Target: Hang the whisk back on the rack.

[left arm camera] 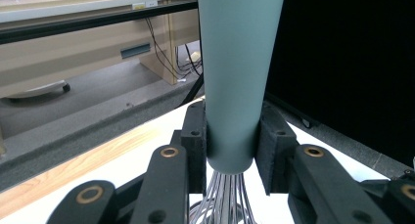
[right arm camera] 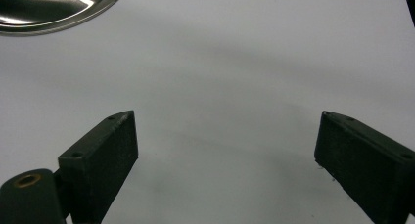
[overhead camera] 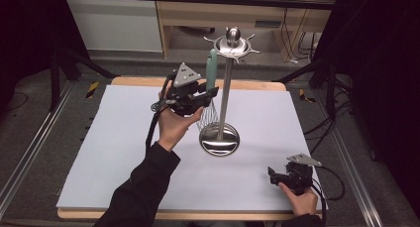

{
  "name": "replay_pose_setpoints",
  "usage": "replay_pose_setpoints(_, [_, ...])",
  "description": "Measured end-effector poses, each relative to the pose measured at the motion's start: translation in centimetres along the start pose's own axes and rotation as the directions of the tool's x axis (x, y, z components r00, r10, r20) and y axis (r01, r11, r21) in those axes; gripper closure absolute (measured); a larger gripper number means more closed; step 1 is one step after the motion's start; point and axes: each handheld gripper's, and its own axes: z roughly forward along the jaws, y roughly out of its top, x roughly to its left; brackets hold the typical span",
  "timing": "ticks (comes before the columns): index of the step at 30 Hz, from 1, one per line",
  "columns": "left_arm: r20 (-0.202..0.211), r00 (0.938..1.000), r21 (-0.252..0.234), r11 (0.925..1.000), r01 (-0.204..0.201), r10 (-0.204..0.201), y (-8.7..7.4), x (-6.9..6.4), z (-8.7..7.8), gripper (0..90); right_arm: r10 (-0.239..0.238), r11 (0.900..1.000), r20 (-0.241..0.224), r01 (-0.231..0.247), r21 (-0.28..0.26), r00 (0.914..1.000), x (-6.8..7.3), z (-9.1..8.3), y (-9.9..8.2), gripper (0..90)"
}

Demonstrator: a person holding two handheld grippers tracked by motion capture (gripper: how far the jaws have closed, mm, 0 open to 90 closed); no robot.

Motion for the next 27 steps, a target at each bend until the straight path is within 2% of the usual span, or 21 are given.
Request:
replay_pose_setpoints(11, [-0.004,0.9999,-0.027,0.9996,-0.013,0.012,-0.3,0.2,0.1,67.8,-0.006,1.0,-0.002,0.006,0.0,1.0,0.0,0.0,0.0,9.3])
replay_pose_setpoints(20, [-0.016,0.9984,-0.051,0.9972,-0.056,0.055,-0.8,0.3,-0.6,56.7,-0.002,1.0,0.0,0.002,0.0,1.0,0.0,0.0,0.0,9.3])
replay_pose_setpoints(27, [-0.018,0.9983,-0.045,0.9974,-0.056,0.055,-1.7,0.8,-1.8,45.0,-0.006,1.0,0.0,0.006,0.001,1.0,0.0,0.0,0.0,9.3])
